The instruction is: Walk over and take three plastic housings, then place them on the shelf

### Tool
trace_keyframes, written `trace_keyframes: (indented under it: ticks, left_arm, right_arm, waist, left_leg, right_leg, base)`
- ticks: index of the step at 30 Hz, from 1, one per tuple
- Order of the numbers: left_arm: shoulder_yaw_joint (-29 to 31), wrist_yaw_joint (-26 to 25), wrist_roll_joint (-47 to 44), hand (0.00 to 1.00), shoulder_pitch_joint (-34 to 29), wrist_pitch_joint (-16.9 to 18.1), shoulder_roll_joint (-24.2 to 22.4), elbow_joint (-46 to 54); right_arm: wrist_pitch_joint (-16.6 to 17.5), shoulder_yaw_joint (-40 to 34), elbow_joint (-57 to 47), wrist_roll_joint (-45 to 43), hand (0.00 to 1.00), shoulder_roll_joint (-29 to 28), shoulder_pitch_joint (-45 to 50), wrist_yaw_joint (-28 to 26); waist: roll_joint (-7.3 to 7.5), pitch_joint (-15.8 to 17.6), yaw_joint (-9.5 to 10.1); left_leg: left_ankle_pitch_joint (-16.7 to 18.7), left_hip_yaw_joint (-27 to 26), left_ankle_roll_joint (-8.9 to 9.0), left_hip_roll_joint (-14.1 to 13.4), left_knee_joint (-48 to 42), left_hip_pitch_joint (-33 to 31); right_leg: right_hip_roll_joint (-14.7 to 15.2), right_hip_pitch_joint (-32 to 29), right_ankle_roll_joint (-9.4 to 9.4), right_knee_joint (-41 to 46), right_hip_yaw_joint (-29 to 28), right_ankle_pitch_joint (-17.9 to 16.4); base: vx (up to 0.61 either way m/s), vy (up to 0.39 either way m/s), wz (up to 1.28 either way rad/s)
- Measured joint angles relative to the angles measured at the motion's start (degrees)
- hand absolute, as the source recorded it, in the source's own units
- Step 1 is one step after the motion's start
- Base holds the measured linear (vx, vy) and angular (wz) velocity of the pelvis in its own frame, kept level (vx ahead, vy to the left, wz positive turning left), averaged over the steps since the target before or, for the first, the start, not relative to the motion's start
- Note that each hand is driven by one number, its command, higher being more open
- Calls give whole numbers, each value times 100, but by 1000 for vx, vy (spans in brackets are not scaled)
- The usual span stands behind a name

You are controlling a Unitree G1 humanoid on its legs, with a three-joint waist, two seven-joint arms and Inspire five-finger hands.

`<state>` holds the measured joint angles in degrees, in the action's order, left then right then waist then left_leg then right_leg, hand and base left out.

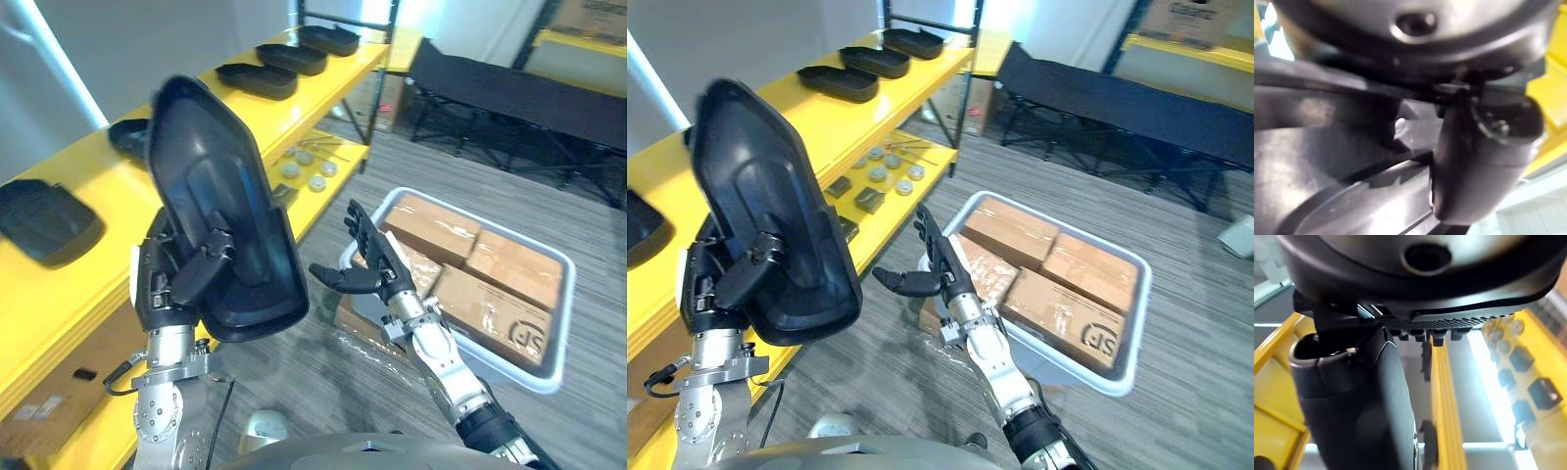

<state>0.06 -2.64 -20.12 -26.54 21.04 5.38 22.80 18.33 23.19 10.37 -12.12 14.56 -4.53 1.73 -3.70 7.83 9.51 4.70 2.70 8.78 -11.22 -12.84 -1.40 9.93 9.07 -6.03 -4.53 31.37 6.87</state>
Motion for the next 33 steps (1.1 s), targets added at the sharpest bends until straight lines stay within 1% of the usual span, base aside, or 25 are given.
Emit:
trace_keyframes:
  ticks: [1, 2, 3, 4, 5, 6, 7, 8, 9, 10, 11, 12, 13, 14, 15, 16, 18, 19, 20, 21, 23, 24, 25, 26, 33]
  left_arm:
    - [75, 99, -88, 0, -20, 0, -59, -85]
    - [148, 188, -252, 0, -13, 0, -106, -181]
    - [266, 254, -467, 0, -35, 2, -94, -299]
    - [323, 287, -521, 0, -55, 5, -100, -313]
    - [387, 343, -628, 0, -142, 44, -181, -316]
    - [385, 363, -645, 0, -287, 103, -218, -316]
    - [360, 403, -632, 0, -322, 117, -216, -317]
    - [295, 454, -630, 0, -317, 173, -204, -310]
    - [199, 483, -627, 0, -287, 251, -195, -310]
    - [77, 495, -598, 0, -213, 257, -168, -303]
    - [-3, 508, -596, 0, -181, 257, -143, -304]
    - [-207, 530, -596, 0, -105, 256, -103, -313]
    - [-397, 582, -593, 0, 14, 251, -86, -317]
    - [-444, 610, -592, 0, 108, 252, -68, -338]
    - [-491, 609, -595, 0, 169, 251, -42, -353]
    - [-488, 583, -601, 0, 169, 251, -5, -392]
    - [-464, 544, -607, 0, 165, 251, 68, -493]
    - [-466, 528, -608, 0, 151, 251, 104, -500]
    - [-484, 541, -606, 0, 151, 251, 158, -499]
    - [-489, 577, -606, 0, 151, 251, 185, -499]
    - [-479, 621, -610, 0, 112, 252, 203, -489]
    - [-443, 615, -632, 0, 60, 263, 206, -476]
    - [-404, 575, -632, 0, 8, 263, 203, -474]
    - [-390, 503, -629, 0, -65, 263, 201, -474]
    - [-413, 121, -621, 0, -186, 264, 91, -437]
  right_arm:
    - [-12, 9, 13, 35, 100, -4, -105, 78]
    - [-16, 16, 14, 59, 100, 3, -178, 149]
    - [-31, 14, 24, 44, 100, -10, -180, 205]
    - [-37, 3, 24, 39, 100, -12, -161, 201]
    - [-44, -53, 57, 37, 100, 41, -105, 138]
    - [-51, -128, 61, 22, 100, 59, 104, 91]
    - [-48, -215, 34, -17, 100, 55, 258, 47]
    - [-47, -376, 2, -70, 100, 49, 430, -17]
    - [-48, -545, 0, -206, 100, 29, 554, -134]
    - [-42, -747, -64, -243, 100, 9, 692, -257]
    - [-43, -838, -120, -255, 100, 6, 773, -269]
    - [-43, -989, -269, -263, 100, 7, 954, -265]
    - [-46, -1076, -437, -253, 100, 6, 1095, -215]
    - [-49, -1080, -451, -230, 100, -58, 1103, -178]
    - [-53, -1017, -493, -167, 100, -138, 1118, -131]
    - [-53, -898, -619, -154, 100, -213, 1177, -99]
    - [-49, -750, -803, 20, 100, -319, 1292, 5]
    - [-50, -692, -834, 60, 100, -361, 1325, 86]
    - [-49, -680, -864, 58, 100, -391, 1408, 236]
    - [-49, -711, -874, 58, 100, -402, 1497, 386]
    - [-50, -879, -874, 50, 100, -411, 1714, 587]
    - [-51, -992, -874, 43, 100, -409, 1784, 649]
    - [-52, -1074, -872, 42, 100, -412, 1794, 665]
    - [-50, -1163, -872, 43, 100, -414, 1793, 667]
    - [-38, -1339, -871, 252, 100, -419, 1778, 765]
  waist:
    - [-144, 85, 64]
    - [-276, 170, 160]
    - [-268, 198, 251]
    - [-201, 218, 266]
    - [-175, 329, 322]
    - [-266, 319, 285]
    - [-315, 288, 217]
    - [-342, 286, 64]
    - [-136, 303, -117]
    - [-88, 305, -242]
    - [-131, 282, -303]
    - [-177, 254, -462]
    - [-281, 187, -612]
    - [-234, 210, -632]
    - [-128, 217, -634]
    - [-74, 197, -627]
    - [-63, 189, -630]
    - [-64, 188, -646]
    - [-73, 184, -665]
    - [-84, 177, -703]
    - [-129, 139, -742]
    - [-159, 111, -672]
    - [-184, 95, -653]
    - [-196, 87, -659]
    - [-158, 77, -666]
  left_leg:
    - [-12, -25, -20, -89, -263, -161]
    - [-76, -117, -155, -153, -640, -434]
    - [-558, -273, -627, -91, -630, -782]
    - [-726, -315, -729, -15, -508, -820]
    - [-311, -555, -942, -84, -1515, -1034]
    - [4, -897, -1072, -180, -2441, -1008]
    - [26, -1139, -1105, -245, -2462, -939]
    - [-70, -1535, -1192, -232, -2179, -916]
    - [-127, -1859, -1303, -12, -1433, -700]
    - [218, -2149, -1232, 38, -1163, -500]
    - [350, -2271, -1174, -1, -1164, -402]
    - [494, -2542, -1044, -79, -898, -165]
    - [597, -2815, -856, -69, -319, 48]
    - [488, -2848, -623, 16, -107, 99]
    - [341, -2938, -651, 175, 168, 103]
    - [223, -2806, -686, 358, 374, 80]
    - [86, -2576, -734, 598, 611, 75]
    - [11, -2429, -759, 704, 717, 72]
    - [-95, -2153, -799, 843, 863, 72]
    - [-189, -1933, -830, 921, 978, 75]
    - [-368, -1554, -851, 1038, 1216, 75]
    - [-501, -1479, -813, 1071, 1363, 83]
    - [-593, -1443, -854, 1073, 1431, 66]
    - [-635, -1404, -838, 1062, 1464, 46]
    - [-656, -1349, -807, 981, 1634, 337]
  right_leg:
    - [-58, -9, 77, 109, 99, -113]
    - [-86, -83, 170, 329, 145, -287]
    - [-7, -349, 331, 597, 208, -504]
    - [115, -467, 375, 649, 245, -521]
    - [215, -595, 421, 899, 337, -574]
    - [263, -629, 435, 1167, 375, -586]
    - [282, -639, 455, 1249, 464, -599]
    - [324, -650, 440, 1303, 592, -654]
    - [530, -727, 403, 1170, 708, -724]
    - [614, -741, 387, 1064, 1012, -577]
    - [606, -742, 400, 1039, 1146, -518]
    - [606, -725, 383, 1037, 1414, -464]
    - [619, -712, 335, 1044, 1686, -425]
    - [705, -705, 293, 1051, 1769, -397]
    - [802, -702, 272, 1041, 1904, -368]
    - [897, -722, 271, 1031, 1946, -337]
    - [1032, -700, 244, 1041, 1933, -319]
    - [1060, -694, 211, 1042, 1826, -301]
    - [1042, -689, 192, 1035, 1533, -315]
    - [981, -687, 192, 1013, 1195, -318]
    - [888, -608, 181, 930, 841, -332]
    - [880, -613, 81, 902, 856, -353]
    - [860, -617, 17, 872, 900, -323]
    - [825, -614, -57, 830, 914, -276]
    - [687, -369, -55, 739, 594, -279]
  base:
    - [-122, -52, 70]
    - [-161, -48, 84]
    - [-185, -49, 82]
    - [-159, -56, 78]
    - [-107, -35, 36]
    - [-58, -25, 29]
    - [-65, -18, 49]
    - [-88, -29, 78]
    - [-155, 6, 94]
    - [-171, 35, 74]
    - [-201, 93, 83]
    - [-196, 144, 109]
    - [-161, 180, 115]
    - [-147, 212, 98]
    - [-125, 201, 67]
    - [-100, 197, 59]
    - [-29, 203, 67]
    - [0, 202, 107]
    - [7, 135, 122]
    - [18, 84, 124]
    - [56, 37, 112]
    - [105, 11, 76]
    - [118, -14, 34]
    - [115, -29, 18]
    - [65, -25, 4]
